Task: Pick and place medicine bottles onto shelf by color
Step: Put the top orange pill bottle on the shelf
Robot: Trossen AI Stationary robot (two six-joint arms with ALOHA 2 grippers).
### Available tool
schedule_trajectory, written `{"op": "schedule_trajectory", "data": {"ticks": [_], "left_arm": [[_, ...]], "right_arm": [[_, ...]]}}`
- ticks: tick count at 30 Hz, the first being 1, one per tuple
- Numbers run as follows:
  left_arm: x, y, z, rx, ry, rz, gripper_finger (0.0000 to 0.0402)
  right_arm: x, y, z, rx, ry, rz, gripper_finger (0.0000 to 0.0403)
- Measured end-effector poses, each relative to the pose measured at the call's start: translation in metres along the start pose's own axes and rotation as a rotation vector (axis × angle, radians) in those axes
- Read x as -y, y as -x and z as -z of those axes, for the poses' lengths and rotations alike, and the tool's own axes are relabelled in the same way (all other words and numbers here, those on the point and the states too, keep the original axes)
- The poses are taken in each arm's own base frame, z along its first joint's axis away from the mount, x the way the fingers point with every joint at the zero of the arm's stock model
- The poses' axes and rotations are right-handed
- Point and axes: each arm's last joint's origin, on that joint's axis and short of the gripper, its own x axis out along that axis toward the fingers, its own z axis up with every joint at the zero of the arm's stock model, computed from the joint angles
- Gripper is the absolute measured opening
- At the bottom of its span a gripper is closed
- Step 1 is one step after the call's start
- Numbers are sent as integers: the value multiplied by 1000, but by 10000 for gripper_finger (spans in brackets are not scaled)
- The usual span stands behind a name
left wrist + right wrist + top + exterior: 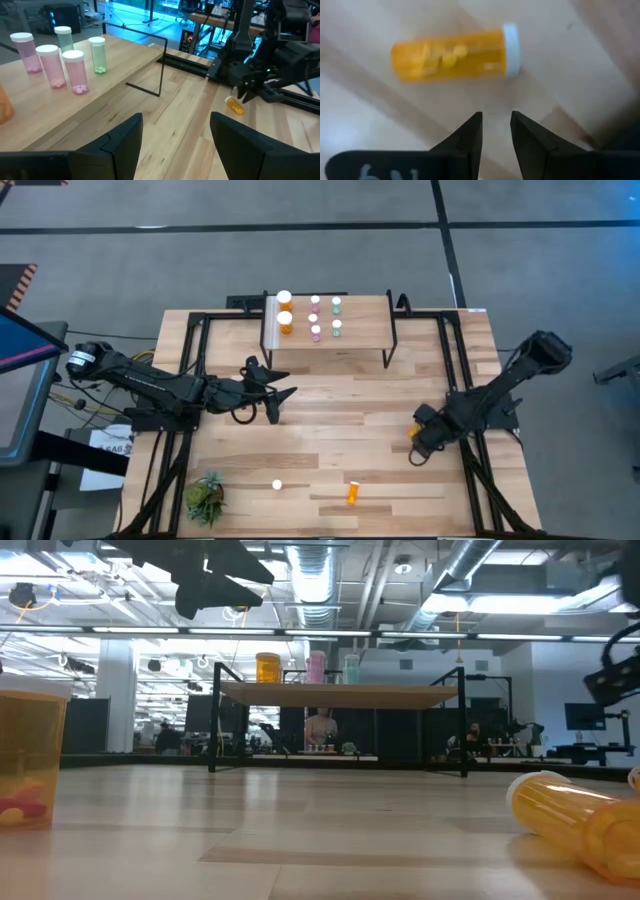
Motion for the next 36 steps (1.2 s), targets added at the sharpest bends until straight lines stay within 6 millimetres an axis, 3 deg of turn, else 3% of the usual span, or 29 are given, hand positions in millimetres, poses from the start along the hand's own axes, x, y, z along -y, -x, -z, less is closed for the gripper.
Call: {"op": "schedule_trajectory", "data": {"ticks": [14, 36], "left_arm": [[0, 0, 0, -2, -1, -1, 220], [0, 0, 0, -2, 2, -1, 220]], "right_arm": [[7, -11, -37, -65, 27, 62, 124], [11, -7, -45, -11, 73, 37, 124]]}}
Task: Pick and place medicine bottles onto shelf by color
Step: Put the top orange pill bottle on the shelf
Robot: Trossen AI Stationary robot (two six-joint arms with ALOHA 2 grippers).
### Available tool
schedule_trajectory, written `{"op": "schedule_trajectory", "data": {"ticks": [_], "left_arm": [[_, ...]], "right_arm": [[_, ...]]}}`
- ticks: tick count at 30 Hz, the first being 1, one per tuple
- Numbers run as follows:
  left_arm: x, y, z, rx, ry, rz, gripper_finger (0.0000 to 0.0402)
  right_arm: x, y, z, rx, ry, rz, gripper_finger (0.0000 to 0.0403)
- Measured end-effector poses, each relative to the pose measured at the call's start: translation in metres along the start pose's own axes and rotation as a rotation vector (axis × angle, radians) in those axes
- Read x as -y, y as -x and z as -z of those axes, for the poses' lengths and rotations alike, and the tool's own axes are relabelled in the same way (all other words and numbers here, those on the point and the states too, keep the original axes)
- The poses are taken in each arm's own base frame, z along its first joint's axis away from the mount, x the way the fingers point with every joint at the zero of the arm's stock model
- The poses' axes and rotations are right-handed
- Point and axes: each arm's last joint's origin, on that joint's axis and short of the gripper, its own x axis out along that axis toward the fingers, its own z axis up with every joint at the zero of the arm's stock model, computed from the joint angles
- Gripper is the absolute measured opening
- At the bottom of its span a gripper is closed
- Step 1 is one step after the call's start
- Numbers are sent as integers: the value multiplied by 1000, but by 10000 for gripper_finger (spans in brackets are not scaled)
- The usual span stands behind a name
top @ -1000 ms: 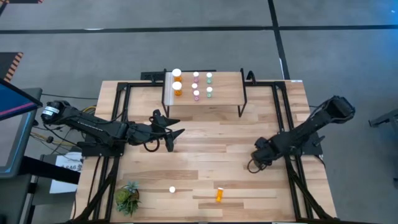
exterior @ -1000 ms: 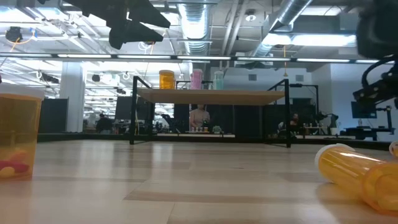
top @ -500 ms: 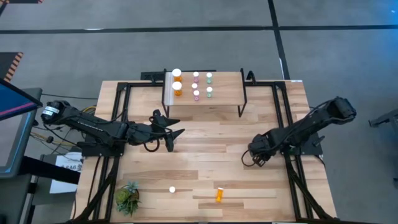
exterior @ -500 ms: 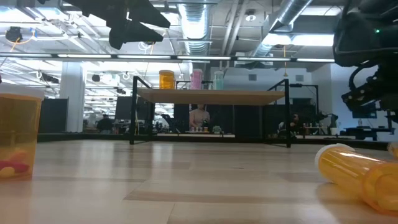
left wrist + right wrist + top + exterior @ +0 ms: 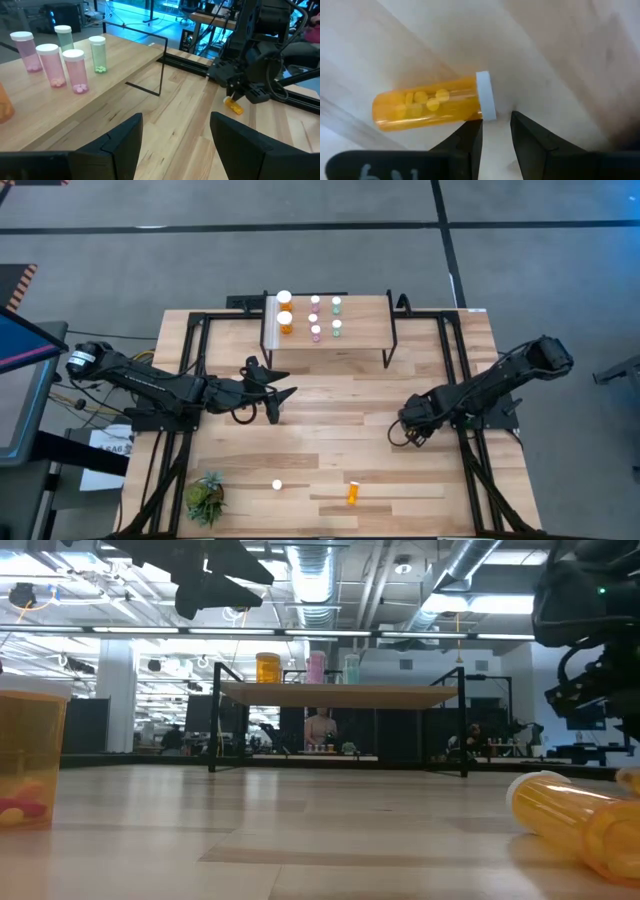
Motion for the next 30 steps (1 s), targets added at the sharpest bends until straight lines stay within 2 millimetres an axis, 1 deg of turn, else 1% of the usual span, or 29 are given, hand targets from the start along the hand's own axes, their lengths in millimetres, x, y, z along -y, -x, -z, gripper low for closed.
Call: {"op": "schedule_trajectory", "data": {"ticks": [6, 11, 17, 22, 30], "left_arm": [[0, 0, 0, 0, 4, 0, 220], [0, 0, 0, 0, 4, 0, 220], [0, 0, 0, -1, 4, 0, 220], [0, 0, 0, -2, 3, 0, 220], [0, 0, 0, -3, 3, -1, 220]], "right_arm": [[-5, 12, -13, 59, 16, -27, 124], [-11, 24, -29, 132, 41, -99, 124], [-20, 31, -43, 210, 53, -187, 124], [-24, 32, -43, 226, 41, -220, 124], [-25, 31, -33, 213, 37, -172, 124]]}}
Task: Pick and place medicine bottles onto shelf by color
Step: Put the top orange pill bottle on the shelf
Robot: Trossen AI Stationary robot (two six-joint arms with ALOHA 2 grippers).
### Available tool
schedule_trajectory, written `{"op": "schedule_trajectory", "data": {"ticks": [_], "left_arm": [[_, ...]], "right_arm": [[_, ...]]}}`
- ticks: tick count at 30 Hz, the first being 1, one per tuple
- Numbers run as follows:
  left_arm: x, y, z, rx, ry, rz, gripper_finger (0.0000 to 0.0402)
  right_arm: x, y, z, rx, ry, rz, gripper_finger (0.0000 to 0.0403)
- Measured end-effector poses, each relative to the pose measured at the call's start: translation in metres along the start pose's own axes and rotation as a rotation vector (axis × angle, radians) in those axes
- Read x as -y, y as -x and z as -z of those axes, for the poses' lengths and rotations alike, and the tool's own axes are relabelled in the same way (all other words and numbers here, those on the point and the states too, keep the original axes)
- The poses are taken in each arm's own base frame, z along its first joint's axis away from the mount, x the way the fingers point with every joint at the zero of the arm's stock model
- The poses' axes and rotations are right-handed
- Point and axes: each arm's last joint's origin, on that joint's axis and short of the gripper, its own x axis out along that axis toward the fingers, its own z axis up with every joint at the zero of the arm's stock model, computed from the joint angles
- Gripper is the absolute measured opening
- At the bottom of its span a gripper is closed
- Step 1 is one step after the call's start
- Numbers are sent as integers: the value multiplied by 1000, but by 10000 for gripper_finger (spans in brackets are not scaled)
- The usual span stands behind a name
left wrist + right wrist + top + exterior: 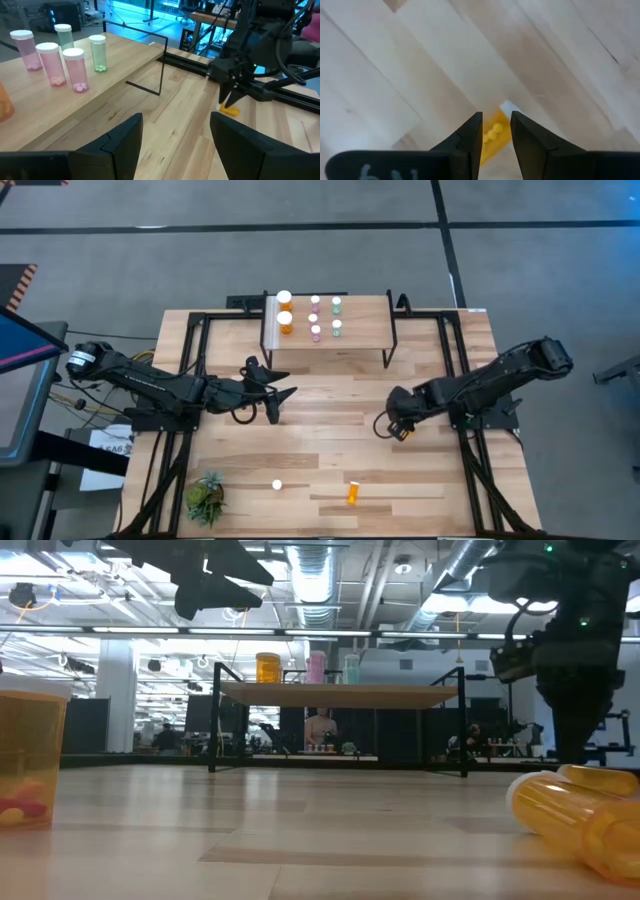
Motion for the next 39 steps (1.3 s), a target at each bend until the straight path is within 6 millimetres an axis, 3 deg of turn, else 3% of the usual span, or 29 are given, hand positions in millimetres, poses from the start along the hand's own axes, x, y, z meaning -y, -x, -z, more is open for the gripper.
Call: {"op": "schedule_trajectory", "data": {"ticks": [8, 17, 20, 31, 39], "left_arm": [[0, 0, 0, 0, 6, 1, 220], [0, 0, 0, -6, 9, 17, 220], [1, 0, 0, -7, 9, 18, 220], [1, 0, 0, -7, 9, 18, 220], [1, 0, 0, -6, 9, 18, 220]], "right_arm": [[2, 1, 3, -9, -25, 38, 138], [-6, 2, 17, -68, -8, 1, 247], [-9, 3, 25, -74, -32, 23, 267], [-17, -11, 49, 90, -147, -32, 270], [-6, -21, 55, 96, -157, 24, 270]]}}
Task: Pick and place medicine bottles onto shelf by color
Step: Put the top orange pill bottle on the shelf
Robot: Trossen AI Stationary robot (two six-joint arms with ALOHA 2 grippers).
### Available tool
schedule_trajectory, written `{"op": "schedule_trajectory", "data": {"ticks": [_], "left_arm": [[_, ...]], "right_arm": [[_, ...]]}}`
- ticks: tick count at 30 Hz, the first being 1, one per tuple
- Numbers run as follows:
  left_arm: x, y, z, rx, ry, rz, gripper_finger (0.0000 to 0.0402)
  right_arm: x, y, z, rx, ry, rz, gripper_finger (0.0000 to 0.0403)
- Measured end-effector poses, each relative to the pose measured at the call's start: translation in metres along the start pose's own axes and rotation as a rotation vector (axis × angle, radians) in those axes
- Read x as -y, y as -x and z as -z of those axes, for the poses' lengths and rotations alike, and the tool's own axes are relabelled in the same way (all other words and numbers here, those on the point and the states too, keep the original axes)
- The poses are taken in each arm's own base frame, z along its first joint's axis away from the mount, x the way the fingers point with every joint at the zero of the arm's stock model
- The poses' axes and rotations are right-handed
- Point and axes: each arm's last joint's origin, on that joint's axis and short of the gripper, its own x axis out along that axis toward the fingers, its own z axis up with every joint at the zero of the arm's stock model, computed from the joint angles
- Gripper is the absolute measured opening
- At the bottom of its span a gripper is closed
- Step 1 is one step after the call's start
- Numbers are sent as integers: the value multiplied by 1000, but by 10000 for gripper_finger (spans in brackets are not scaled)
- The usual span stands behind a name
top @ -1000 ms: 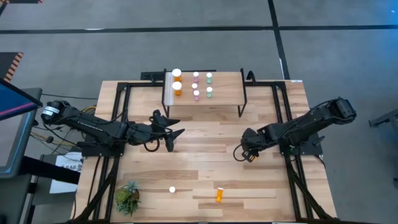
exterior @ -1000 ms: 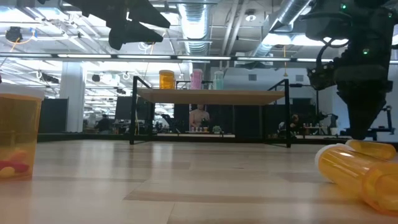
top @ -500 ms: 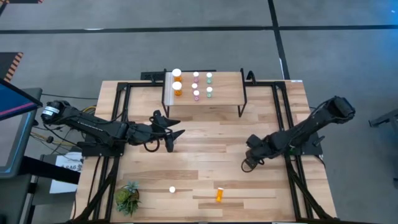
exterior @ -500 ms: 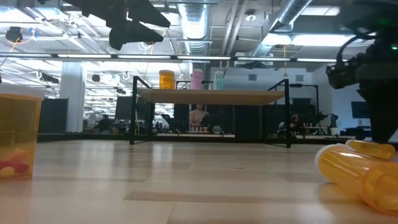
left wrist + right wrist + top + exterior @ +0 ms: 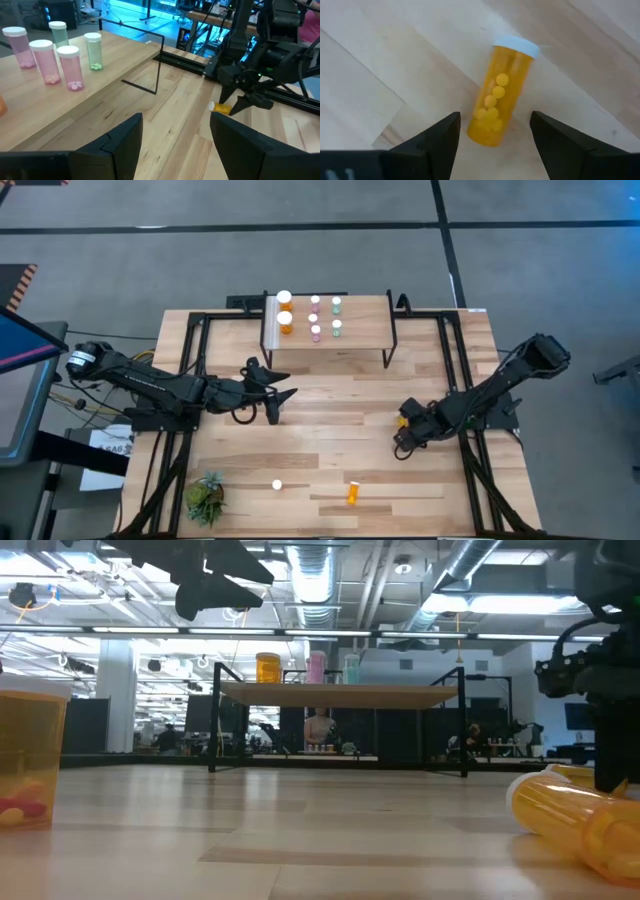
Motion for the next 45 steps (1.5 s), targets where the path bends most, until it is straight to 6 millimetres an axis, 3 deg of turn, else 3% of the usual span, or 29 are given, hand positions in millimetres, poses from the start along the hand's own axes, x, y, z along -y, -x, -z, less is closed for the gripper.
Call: {"op": "schedule_trajectory", "data": {"ticks": [6, 18, 26, 33, 37, 41, 45], "left_arm": [[0, 0, 0, 0, 0, 0, 220], [0, 0, 0, 0, 0, 0, 220], [0, 0, 0, -2, -6, 7, 220], [3, 0, 0, -15, -16, 78, 220], [5, 0, -3, 0, -19, 135, 220], [14, -1, -5, 34, -32, 227, 220], [28, -12, -3, 123, -64, 336, 220]], "right_arm": [[2, -1, 0, 28, 51, 13, 251], [-1, -1, -1, 40, 86, -8, 105], [-20, 11, -11, 158, 153, -119, 117], [-56, 46, -34, 438, 307, -339, 125], [-75, 76, -51, 699, 448, -534, 120], [-82, 102, -64, 944, 539, -653, 120], [-84, 115, -77, 1118, 589, -689, 124]]}}
